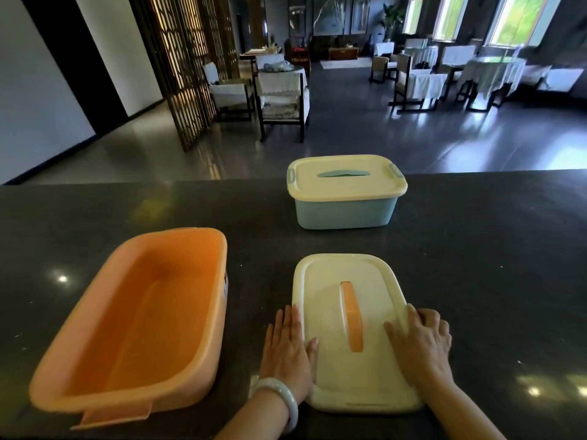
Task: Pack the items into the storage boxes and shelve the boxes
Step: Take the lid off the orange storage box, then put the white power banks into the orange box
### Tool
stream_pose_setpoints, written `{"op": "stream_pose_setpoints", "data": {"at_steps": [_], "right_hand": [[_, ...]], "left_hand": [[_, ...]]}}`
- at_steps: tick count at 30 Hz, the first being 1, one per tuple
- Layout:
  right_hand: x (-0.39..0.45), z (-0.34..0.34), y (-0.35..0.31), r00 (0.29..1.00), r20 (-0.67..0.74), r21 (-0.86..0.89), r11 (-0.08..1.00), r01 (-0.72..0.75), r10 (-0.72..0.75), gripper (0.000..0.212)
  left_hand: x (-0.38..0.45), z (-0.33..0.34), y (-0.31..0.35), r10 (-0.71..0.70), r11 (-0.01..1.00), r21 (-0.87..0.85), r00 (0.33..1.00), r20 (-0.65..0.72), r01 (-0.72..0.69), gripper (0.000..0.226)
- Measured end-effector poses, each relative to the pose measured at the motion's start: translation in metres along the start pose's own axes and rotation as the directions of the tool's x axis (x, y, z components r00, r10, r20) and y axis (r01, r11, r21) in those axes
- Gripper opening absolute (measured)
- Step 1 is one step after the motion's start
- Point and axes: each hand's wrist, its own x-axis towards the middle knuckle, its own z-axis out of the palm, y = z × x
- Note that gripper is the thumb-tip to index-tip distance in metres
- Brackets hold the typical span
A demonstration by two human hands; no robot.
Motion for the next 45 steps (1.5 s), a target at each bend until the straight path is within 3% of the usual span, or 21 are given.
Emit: {"op": "stream_pose_setpoints", "data": {"at_steps": [6, 12, 16, 20, 25, 31, 34, 36, 41, 45], "right_hand": [[-0.004, -0.007, -0.007, 1.0, 0.025, -0.095, 0.995, -0.017, 0.019, 0.067], [-0.006, -0.017, -0.035, 0.999, 0.01, -0.116, 0.993, 0.037, -0.036, 0.059], [-0.011, -0.015, -0.071, 0.989, 0.044, -0.031, 0.99, 0.14, -0.138, 0.056], [-0.021, -0.009, -0.125, 0.951, 0.042, 0.074, 0.951, 0.302, -0.305, 0.049], [-0.045, 0.007, -0.21, 0.832, -0.012, 0.14, 0.823, 0.551, -0.555, 0.042], [-0.088, 0.038, -0.29, 0.629, 0.106, 0.185, 0.637, 0.748, -0.77, 0.047], [-0.112, 0.052, -0.33, 0.471, 0.162, 0.15, 0.493, 0.857, -0.867, 0.046], [-0.13, 0.06, -0.354, 0.386, 0.179, 0.134, 0.412, 0.901, -0.905, 0.045], [-0.195, 0.092, -0.425, 0.31, 0.177, 0.127, 0.334, 0.934, -0.934, 0.042], [-0.251, 0.133, -0.483, 0.199, 0.248, 0.181, 0.247, 0.952, -0.948, 0.044]], "left_hand": [[0.001, -0.01, 0.001, -0.003, 0.99, 0.139, 1.0, 0.012, 0.001, 0.073], [-0.008, -0.044, 0.004, 0.084, 0.991, 0.098, 0.996, 0.035, -0.087, 0.061], [-0.027, -0.074, -0.002, 0.122, 0.993, 0.008, 0.989, -0.082, -0.122, 0.05], [-0.057, -0.104, -0.025, 0.151, 0.987, 0.0, 0.925, -0.348, -0.161, 0.041], [-0.095, -0.144, -0.07, 0.073, 0.997, 0.026, 0.835, -0.545, -0.07, 0.031], [-0.131, -0.171, -0.152, -0.13, 0.982, 0.04, 0.817, -0.562, 0.184, 0.036], [-0.153, -0.181, -0.196, -0.184, 0.96, 0.07, 0.799, -0.572, 0.271, 0.036], [-0.169, -0.188, -0.221, -0.213, 0.943, 0.09, 0.787, -0.579, 0.321, 0.039], [-0.219, -0.205, -0.295, -0.335, 0.886, 0.08, 0.75, -0.57, 0.457, 0.04], [-0.265, -0.218, -0.357, -0.444, 0.816, 0.058, 0.687, -0.576, 0.576, 0.04]]}}
